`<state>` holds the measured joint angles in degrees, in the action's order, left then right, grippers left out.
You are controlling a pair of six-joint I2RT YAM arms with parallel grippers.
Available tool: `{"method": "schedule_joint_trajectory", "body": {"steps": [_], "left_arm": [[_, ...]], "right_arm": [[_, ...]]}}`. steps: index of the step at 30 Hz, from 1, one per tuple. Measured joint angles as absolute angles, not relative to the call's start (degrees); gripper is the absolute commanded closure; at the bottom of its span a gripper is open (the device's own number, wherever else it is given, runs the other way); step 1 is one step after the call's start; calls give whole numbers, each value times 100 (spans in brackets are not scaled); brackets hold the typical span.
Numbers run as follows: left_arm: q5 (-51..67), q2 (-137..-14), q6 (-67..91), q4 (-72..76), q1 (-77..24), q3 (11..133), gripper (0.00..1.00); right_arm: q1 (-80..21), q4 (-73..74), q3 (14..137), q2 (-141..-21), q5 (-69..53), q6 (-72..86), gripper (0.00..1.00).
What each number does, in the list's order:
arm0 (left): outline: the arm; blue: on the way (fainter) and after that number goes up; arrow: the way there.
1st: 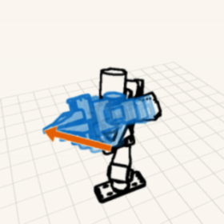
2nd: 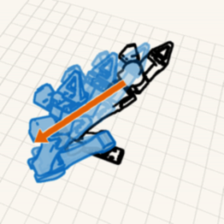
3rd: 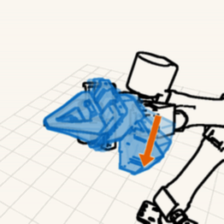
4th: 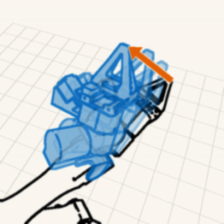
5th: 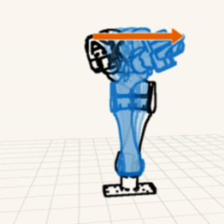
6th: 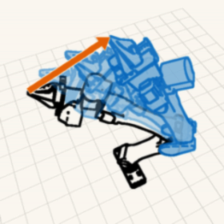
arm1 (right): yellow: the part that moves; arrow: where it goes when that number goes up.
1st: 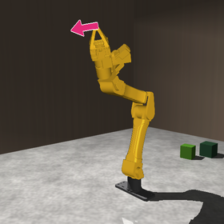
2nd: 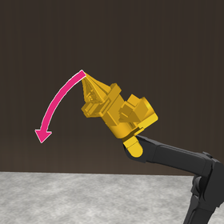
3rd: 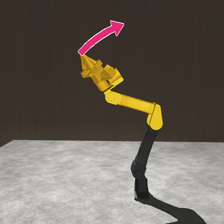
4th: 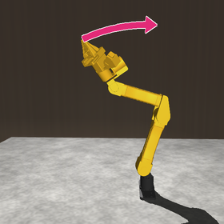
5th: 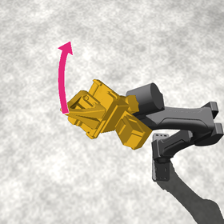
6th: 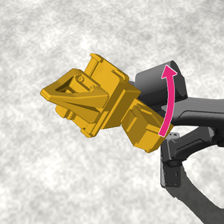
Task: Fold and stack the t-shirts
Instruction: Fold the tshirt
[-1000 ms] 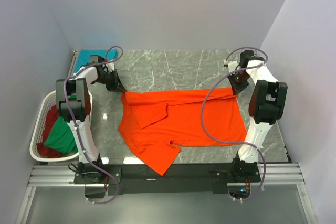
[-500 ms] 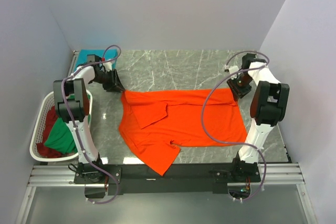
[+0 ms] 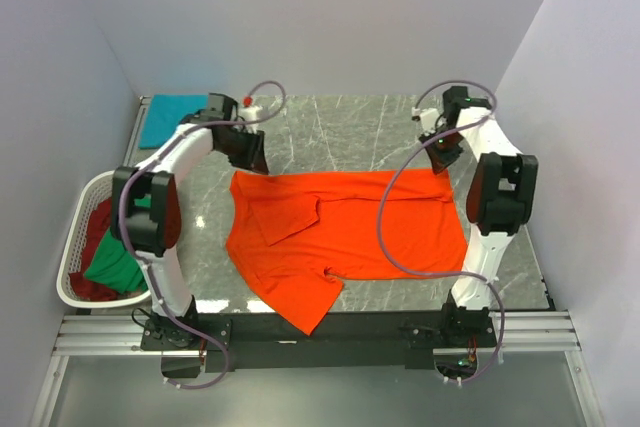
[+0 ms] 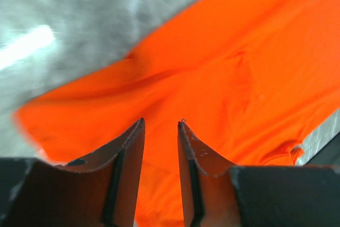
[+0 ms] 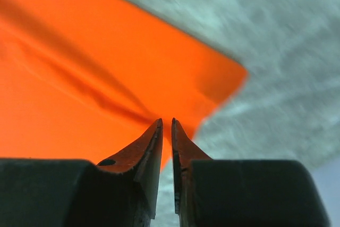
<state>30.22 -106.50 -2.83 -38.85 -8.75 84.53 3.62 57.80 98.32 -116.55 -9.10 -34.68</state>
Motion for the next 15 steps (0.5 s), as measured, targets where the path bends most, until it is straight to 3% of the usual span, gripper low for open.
{"method": "schedule_joint_trajectory", "body": {"steps": [9, 15], "left_arm": [[2488, -11843, -228, -4049, -1015, 8530, 66], [2449, -12643, -213, -4416, -945, 9813, 65]], "right_arm": [[14, 5352, 9826, -12429, -145, -3260, 82], [10, 5336, 10272, -12835, 443, -3096, 82]]}}
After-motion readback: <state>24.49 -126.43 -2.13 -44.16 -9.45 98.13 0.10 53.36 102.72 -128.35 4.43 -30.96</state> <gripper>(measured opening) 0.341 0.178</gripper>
